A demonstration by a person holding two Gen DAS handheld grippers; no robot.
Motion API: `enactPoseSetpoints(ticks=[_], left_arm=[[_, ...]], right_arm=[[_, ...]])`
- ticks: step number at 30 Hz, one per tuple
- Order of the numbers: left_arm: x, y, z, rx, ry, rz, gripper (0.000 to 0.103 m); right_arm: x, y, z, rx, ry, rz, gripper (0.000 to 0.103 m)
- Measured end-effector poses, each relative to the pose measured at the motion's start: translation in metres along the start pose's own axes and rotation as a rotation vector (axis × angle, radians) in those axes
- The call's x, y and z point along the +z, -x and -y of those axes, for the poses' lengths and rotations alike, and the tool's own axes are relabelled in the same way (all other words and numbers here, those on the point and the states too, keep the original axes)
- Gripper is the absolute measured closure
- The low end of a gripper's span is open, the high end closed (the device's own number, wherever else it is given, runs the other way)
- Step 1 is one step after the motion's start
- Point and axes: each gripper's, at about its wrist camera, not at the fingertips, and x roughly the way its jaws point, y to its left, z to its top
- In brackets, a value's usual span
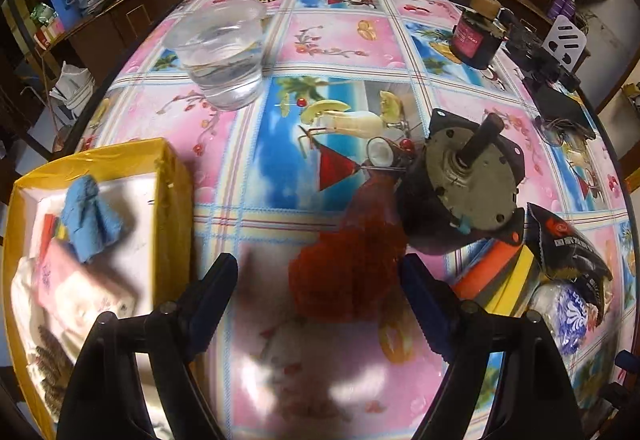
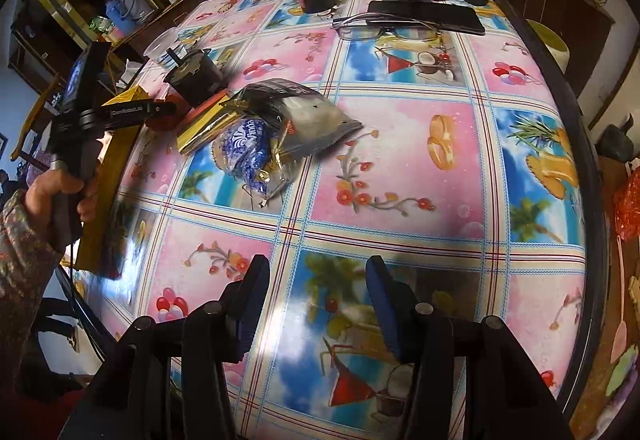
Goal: Organize soft objects
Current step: 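Grasp the red plastic bag with left while right grasps the blue-white snack bag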
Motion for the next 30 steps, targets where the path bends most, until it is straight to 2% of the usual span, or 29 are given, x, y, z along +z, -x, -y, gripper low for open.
enactPoseSetpoints(ticks=[2, 3, 4, 7, 12, 17, 21, 24, 27, 28, 29, 30], left_arm=[[-0.001, -0.004, 0.003, 0.004, -0.002, -0.002, 0.038], [-0.004, -0.005, 0.004, -0.004, 0.005, -0.017, 0.063], [-0.008, -0.005, 0.005, -0.009, 0.011, -0.023, 0.069], [-0.027, 0.005, 0.006, -0.034, 0.021, -0.019, 0.069], [-0.086, 0.034, 0.014, -0.099, 0.064, -0.023, 0.069], [-0.136, 0.058, 0.032, -0.132, 0.037, -0.021, 0.069], [-0.150, 0.064, 0.039, -0.108, 0.013, -0.017, 0.069], [-0.154, 0.065, 0.041, -0.094, 0.006, -0.013, 0.068], [-0.155, 0.066, 0.041, -0.089, 0.005, -0.009, 0.068], [-0.155, 0.066, 0.040, -0.091, 0.006, -0.009, 0.068], [-0.155, 0.066, 0.039, -0.091, 0.006, -0.010, 0.068], [-0.154, 0.065, 0.039, -0.090, 0.005, -0.010, 0.068]], right_arm=[[0.002, 0.000, -0.002, 0.001, 0.007, 0.000, 0.049], [0.004, 0.000, -0.004, 0.004, 0.015, 0.001, 0.049], [0.006, -0.001, -0.008, 0.008, 0.026, 0.002, 0.049], [0.014, -0.005, -0.021, 0.022, 0.072, 0.002, 0.049], [0.032, -0.016, -0.048, 0.041, 0.187, 0.003, 0.049], [0.056, -0.039, -0.076, 0.024, 0.327, -0.018, 0.049], [0.074, -0.065, -0.087, -0.025, 0.397, -0.038, 0.049], [0.085, -0.087, -0.086, -0.068, 0.398, -0.058, 0.049], [0.087, -0.095, -0.083, -0.070, 0.386, -0.058, 0.048], [0.086, -0.095, -0.083, -0.068, 0.382, -0.052, 0.049], [0.085, -0.094, -0.084, -0.056, 0.377, -0.056, 0.057], [0.082, -0.093, -0.084, -0.050, 0.371, -0.065, 0.057]])
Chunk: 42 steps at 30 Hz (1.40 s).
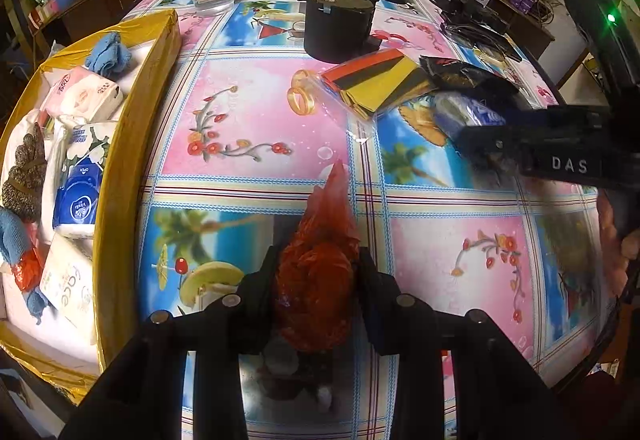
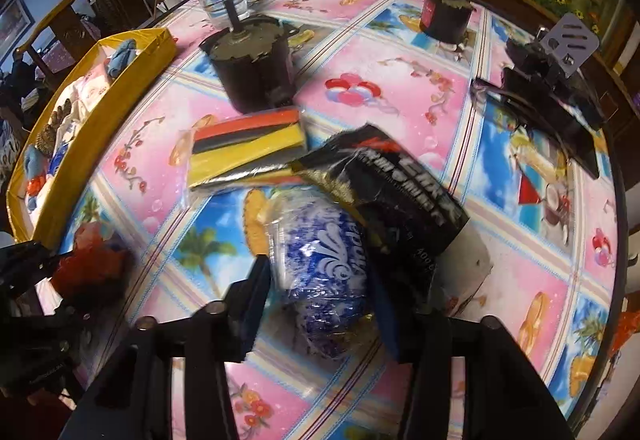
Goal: Organize soft objects
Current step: 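Grasp the red plastic bag with left while right grasps the blue-white snack bag, then carry the red bag with left while right carries the snack bag over the box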
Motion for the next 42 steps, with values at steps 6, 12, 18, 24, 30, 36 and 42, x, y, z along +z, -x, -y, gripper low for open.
enactPoseSetpoints(ticks=[6, 12, 18, 24, 30, 36, 42], left_arm=[[0.005, -0.003, 0.000, -0.002, -0.002, 0.002, 0.068], [0.010, -0.006, 0.002, -0.002, -0.001, -0.001, 0.064], [0.009, -0.006, 0.007, 0.012, -0.021, 0.004, 0.063], [0.009, -0.007, 0.009, 0.028, -0.040, 0.008, 0.061], [0.008, -0.010, 0.016, 0.063, -0.063, -0.002, 0.046], [0.006, -0.005, 0.012, 0.053, -0.036, 0.018, 0.069], [0.005, 0.007, 0.012, 0.089, -0.035, 0.055, 0.069]], right_arm=[[-0.034, 0.015, -0.016, 0.088, -0.080, -0.014, 0.057], [-0.051, 0.016, -0.026, 0.071, -0.064, 0.010, 0.056], [-0.053, 0.016, -0.025, 0.069, -0.068, 0.023, 0.055], [-0.052, 0.015, -0.027, 0.050, -0.054, 0.016, 0.055], [-0.051, 0.014, -0.028, 0.044, -0.040, 0.007, 0.055], [-0.050, 0.015, -0.027, 0.046, -0.036, 0.003, 0.056], [-0.050, 0.018, -0.030, 0.086, -0.051, 0.009, 0.057]])
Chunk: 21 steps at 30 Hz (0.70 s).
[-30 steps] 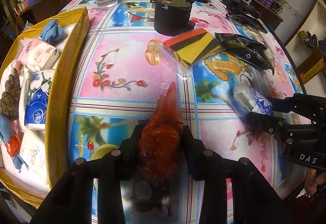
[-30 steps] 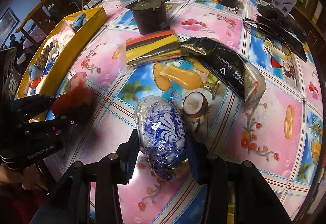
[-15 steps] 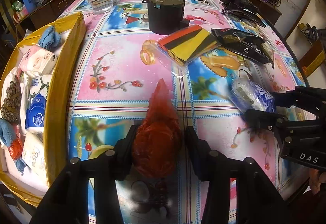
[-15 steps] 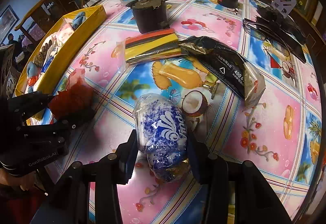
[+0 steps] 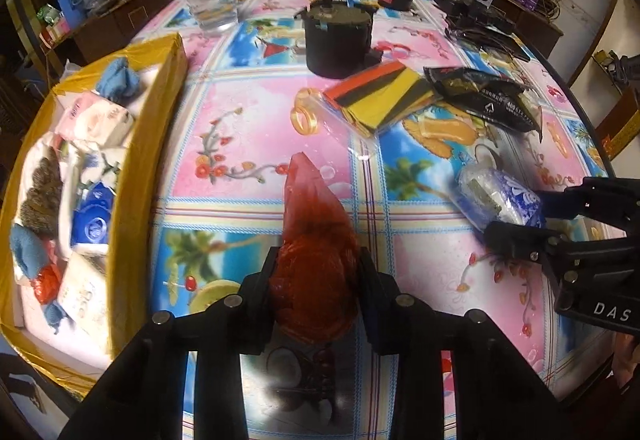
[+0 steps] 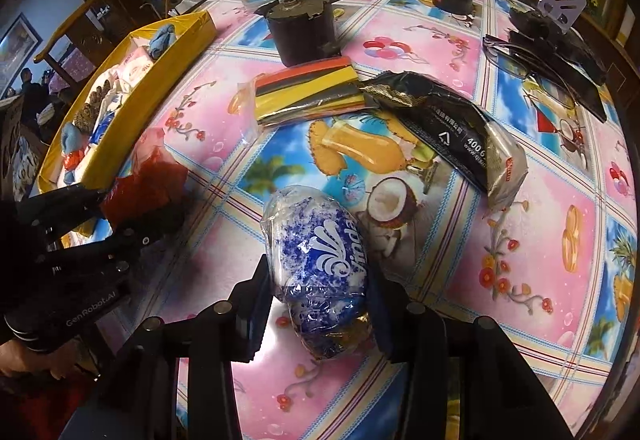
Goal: Organize soft objects
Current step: 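Carry the red bag with left while right carries the snack bag over the box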
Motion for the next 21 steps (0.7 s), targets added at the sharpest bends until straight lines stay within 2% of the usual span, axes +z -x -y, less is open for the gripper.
enactPoseSetpoints(ticks=[8, 21], left_arm=[[0.007, 0.022, -0.002, 0.053, -0.024, 0.082, 0.069], [0.011, 0.034, -0.017, 0.077, -0.023, 0.125, 0.069]], right_arm=[[0.003, 0.007, -0.012, 0.008, 0.027, 0.025, 0.057], [0.008, 0.010, -0.021, 0.003, 0.024, 0.040, 0.057]])
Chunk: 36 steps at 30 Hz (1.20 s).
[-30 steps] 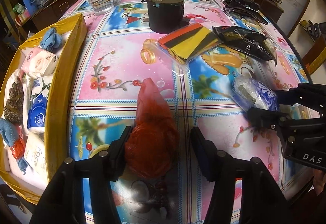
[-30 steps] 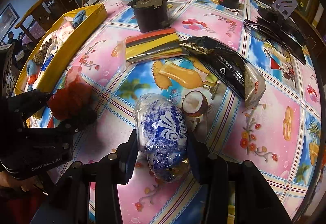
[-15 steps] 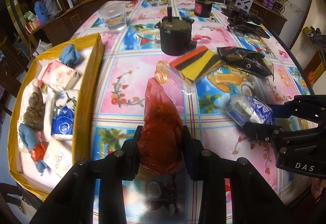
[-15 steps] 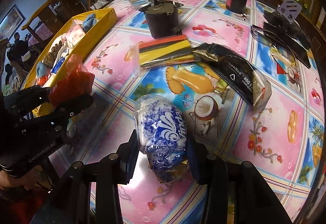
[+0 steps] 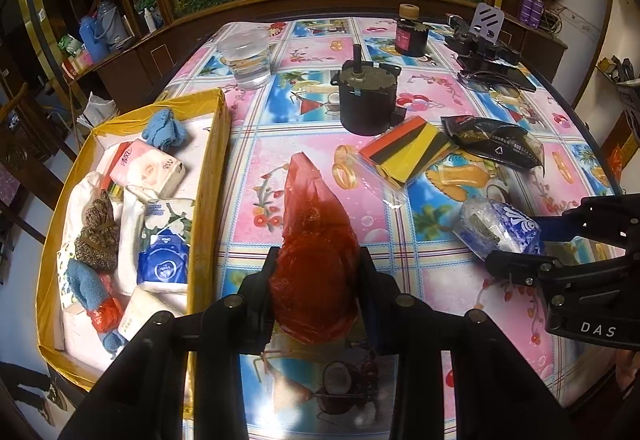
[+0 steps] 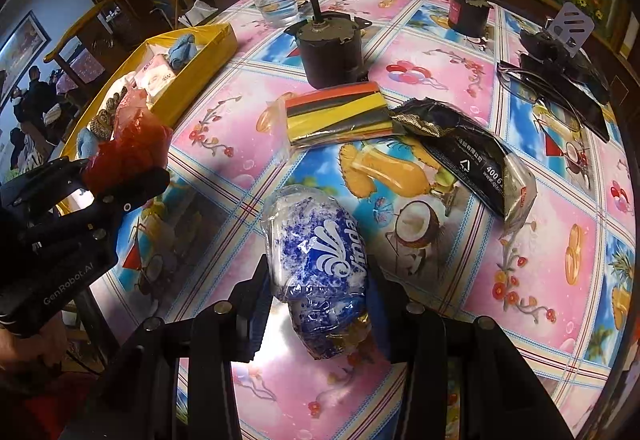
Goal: Organize soft objects
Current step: 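Carry the red bag with left while right carries the snack bag over the box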
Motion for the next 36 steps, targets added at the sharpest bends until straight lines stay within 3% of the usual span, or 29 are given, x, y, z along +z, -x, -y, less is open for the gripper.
enactPoseSetpoints(ticks=[9, 22, 30, 36], left_arm=[[0.001, 0.015, -0.041, -0.004, 0.073, 0.035, 0.069], [0.007, 0.023, -0.170, 0.070, 0.256, 0.049, 0.069], [0.014, 0.000, -0.225, 0.107, 0.284, 0.020, 0.069], [0.017, -0.025, -0.240, 0.097, 0.285, -0.023, 0.069]], right_arm=[[0.015, -0.004, -0.019, -0.009, 0.018, 0.003, 0.056], [0.071, -0.012, -0.090, 0.031, 0.096, 0.050, 0.056], [0.128, -0.037, -0.151, 0.083, 0.131, 0.037, 0.056], [0.160, -0.075, -0.180, 0.119, 0.074, -0.013, 0.056]])
